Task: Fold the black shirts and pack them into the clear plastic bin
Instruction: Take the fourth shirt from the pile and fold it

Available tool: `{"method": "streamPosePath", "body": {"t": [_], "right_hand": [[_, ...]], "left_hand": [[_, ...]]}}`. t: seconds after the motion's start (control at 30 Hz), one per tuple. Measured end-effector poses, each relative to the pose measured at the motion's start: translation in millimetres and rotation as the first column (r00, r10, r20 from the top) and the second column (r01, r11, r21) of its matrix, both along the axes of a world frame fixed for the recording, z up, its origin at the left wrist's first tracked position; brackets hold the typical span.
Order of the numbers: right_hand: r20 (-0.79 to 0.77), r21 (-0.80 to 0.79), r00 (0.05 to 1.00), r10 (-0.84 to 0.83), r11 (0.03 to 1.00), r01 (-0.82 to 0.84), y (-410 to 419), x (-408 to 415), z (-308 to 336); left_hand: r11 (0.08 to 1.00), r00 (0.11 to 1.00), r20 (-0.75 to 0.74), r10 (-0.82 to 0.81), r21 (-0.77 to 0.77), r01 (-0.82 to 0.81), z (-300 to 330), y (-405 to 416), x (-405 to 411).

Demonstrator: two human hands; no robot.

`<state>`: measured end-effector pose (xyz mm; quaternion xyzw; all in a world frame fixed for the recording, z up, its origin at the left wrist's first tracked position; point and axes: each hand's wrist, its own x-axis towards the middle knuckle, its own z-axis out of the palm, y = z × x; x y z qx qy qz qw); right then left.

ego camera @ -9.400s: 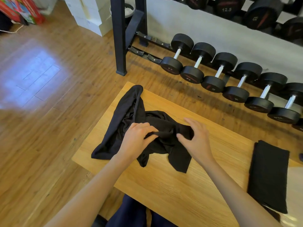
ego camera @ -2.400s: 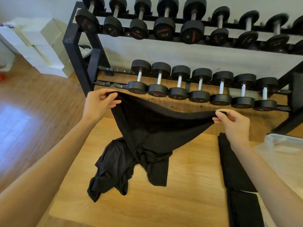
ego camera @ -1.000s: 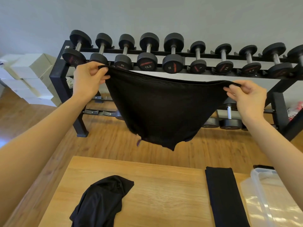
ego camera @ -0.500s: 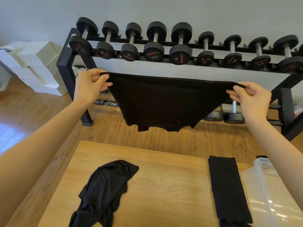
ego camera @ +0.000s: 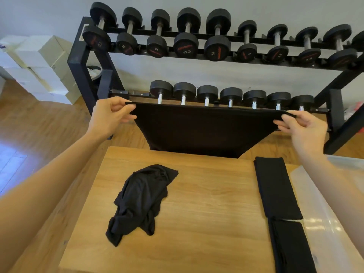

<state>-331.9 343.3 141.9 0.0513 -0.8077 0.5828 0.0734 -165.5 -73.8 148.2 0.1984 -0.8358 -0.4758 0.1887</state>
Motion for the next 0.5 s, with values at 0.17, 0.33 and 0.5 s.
{"method": "streamPosePath", "body": {"t": [0.17, 0.33, 0.5], "right_hand": [[0.041, 0.009, 0.999, -0.020, 1.000, 0.019, 15, 44, -17], [0.070, 0.118, 0.996, -0.049, 0.992, 0.041, 33, 89, -39], [0.096, 0.217, 0.993, -0.074, 0.975, 0.052, 44, 122, -58]], "left_hand": [[0.998, 0.997, 0.042, -0.064, 0.020, 0.064, -14, 8, 39], [0.985, 0.984, 0.103, -0.148, -0.076, 0.157, -36, 12, 75], [0.980, 0.972, 0.150, -0.181, -0.056, 0.191, -57, 16, 101]]}}
